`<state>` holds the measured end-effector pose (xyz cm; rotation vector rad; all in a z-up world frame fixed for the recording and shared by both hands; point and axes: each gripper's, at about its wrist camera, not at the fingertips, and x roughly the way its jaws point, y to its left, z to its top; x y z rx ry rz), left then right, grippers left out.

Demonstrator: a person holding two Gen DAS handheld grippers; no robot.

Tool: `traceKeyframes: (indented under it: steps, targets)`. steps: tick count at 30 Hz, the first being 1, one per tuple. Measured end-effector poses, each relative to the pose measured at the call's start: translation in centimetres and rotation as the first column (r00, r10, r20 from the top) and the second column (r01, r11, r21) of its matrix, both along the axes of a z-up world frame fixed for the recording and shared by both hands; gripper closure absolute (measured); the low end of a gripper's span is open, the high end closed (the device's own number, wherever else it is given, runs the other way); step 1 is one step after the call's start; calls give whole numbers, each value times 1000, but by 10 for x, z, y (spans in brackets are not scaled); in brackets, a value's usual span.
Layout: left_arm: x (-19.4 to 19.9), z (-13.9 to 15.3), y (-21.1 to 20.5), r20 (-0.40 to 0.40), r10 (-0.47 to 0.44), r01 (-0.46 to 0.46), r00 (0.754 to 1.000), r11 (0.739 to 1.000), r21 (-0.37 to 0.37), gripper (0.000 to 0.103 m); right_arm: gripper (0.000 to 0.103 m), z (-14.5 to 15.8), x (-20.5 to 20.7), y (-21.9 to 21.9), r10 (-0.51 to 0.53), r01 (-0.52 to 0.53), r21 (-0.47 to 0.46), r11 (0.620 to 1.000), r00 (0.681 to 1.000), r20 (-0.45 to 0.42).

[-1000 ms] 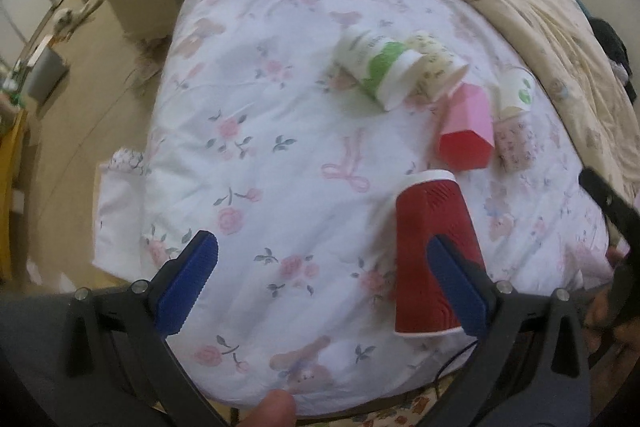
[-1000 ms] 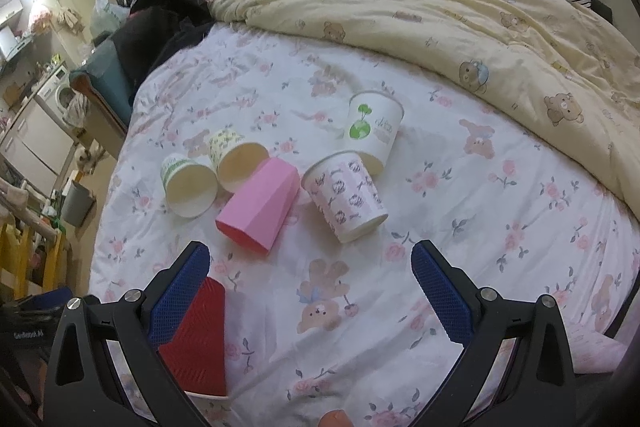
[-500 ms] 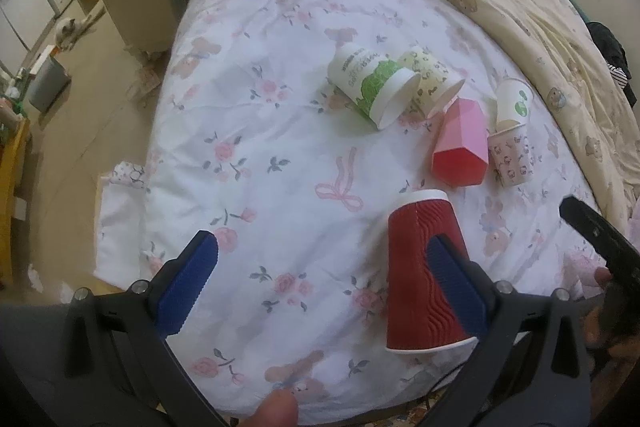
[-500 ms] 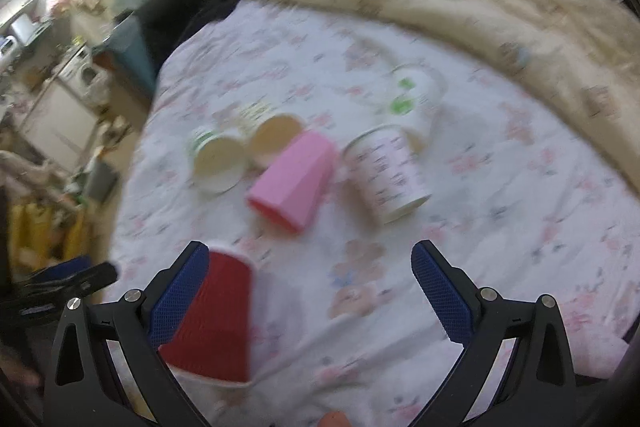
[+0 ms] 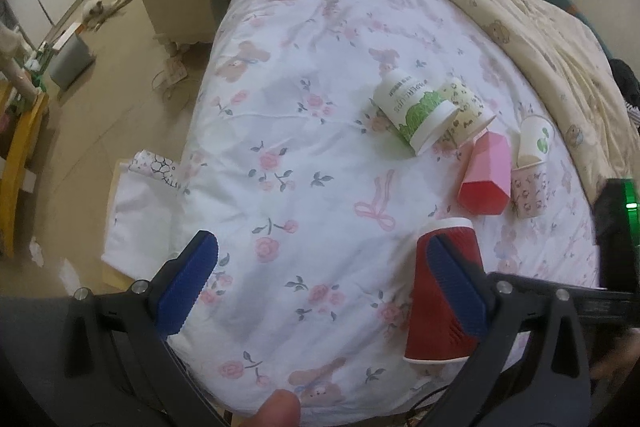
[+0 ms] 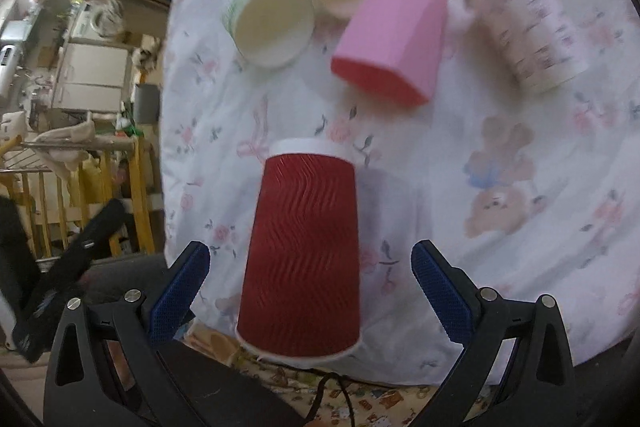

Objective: Flip cup upside down
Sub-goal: 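Close the right gripper around the body of the red cup, then lift the red cup with the right gripper and rotate its white base upward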

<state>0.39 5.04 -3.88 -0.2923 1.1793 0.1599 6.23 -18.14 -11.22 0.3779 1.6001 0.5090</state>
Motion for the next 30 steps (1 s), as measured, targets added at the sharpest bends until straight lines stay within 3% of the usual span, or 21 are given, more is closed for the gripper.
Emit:
traceKeyframes:
  steps: [6, 9, 12, 13, 22, 30]
  targets:
    - [-1, 3, 4, 4, 6, -6, 1000, 1000, -14, 0, 2, -36, 6, 27, 45, -47, -18, 999, 995, -94]
    - [0, 3, 4, 4, 4, -4, 1000, 1000, -13, 0, 15, -57, 9, 31, 45, -50, -25, 998, 984, -171]
    - [0, 2, 4, -1, 3, -3, 1000, 1000, -13, 0, 28, -53, 8, 29, 50, -49, 5, 999, 986, -161]
    - [0, 1, 4, -3, 2, -2, 1000, 1000, -12, 0, 28, -51, 7, 29, 53, -53, 4, 999, 987, -155]
    - [-1, 0, -8, -2, -29, 29, 1000, 1000, 2, 0, 28, 11, -2, 3, 67, -68, 64, 996, 997, 27]
    - [2, 3, -23, 19, -74, 74, 997, 997, -17, 0, 28, 54, -12, -22, 12, -32, 82, 996, 972, 233]
